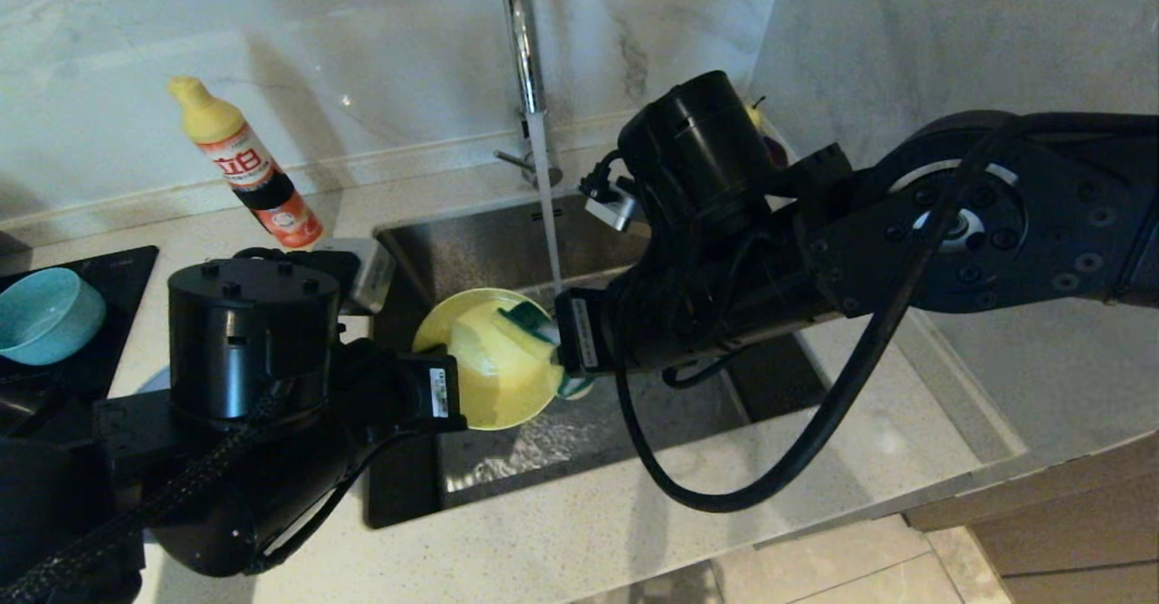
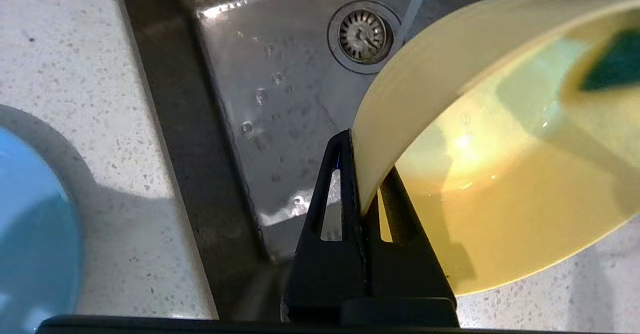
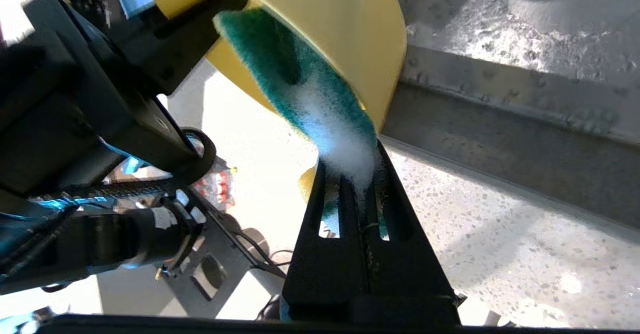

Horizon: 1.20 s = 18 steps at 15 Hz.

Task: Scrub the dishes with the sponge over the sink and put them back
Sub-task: Wipe the bowl

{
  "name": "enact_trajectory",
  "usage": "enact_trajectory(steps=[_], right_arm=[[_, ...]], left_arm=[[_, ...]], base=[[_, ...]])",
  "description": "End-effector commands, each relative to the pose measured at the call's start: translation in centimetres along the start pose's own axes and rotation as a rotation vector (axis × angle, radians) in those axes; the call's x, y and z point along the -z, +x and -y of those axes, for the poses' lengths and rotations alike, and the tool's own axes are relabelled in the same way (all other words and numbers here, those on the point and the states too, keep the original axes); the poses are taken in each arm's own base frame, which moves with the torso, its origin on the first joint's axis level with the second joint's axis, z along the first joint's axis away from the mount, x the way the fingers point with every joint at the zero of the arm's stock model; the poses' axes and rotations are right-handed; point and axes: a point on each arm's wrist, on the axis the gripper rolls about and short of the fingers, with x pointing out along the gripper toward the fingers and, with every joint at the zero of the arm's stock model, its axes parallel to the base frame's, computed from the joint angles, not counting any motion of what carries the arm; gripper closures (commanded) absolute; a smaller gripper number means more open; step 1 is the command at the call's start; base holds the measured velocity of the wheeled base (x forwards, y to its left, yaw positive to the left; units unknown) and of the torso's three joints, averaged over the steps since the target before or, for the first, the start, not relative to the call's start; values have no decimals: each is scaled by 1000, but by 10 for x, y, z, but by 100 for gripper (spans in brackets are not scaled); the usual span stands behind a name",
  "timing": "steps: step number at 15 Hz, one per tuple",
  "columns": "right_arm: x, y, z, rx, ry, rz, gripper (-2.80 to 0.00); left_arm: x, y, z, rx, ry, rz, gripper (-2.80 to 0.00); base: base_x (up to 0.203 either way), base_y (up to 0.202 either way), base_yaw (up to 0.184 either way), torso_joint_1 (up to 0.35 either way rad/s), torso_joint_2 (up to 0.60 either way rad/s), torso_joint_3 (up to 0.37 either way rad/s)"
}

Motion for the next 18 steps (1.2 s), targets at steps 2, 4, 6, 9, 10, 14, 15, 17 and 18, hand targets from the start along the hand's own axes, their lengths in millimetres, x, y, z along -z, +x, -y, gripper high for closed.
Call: enact_trajectory(steps=[2,4,6,9,10,14,15,17,18], right_arm=[[4,1,0,17,0,-12,0],[6,4,1,23,-1,-20,0],[8,4,-4,34,-14,-14,0],[12,9,-8,125,-69,9,0],[14,11,-10,153,-83,7,0],[17,25,-10,287,-139,3,0],[19,27,-11,288,-144,-4,0],[21,32,-10,292,-149,-12,0],[20,32,-10,288,-149,-9,0]], left_arm=[[-9,-7,-2,-1,-22,35,0],[-12,-9,-3,0,-22,43,0],[-11,-7,-4,-14,-17,39,0],[-11,-4,-3,-68,6,46,0],[-12,-4,-3,-68,10,49,0],[-10,-2,-2,-73,82,44,0],[-9,-2,-2,-71,97,41,0],[-3,0,0,-66,115,25,0],[3,2,4,-55,128,12,0]], base=[[0,0,0,0,0,0],[0,0,0,0,0,0],[0,0,0,0,0,0],[0,0,0,0,0,0],[0,0,0,0,0,0],[0,0,0,0,0,0],[0,0,0,0,0,0],[0,0,0,0,0,0],[0,0,0,0,0,0]])
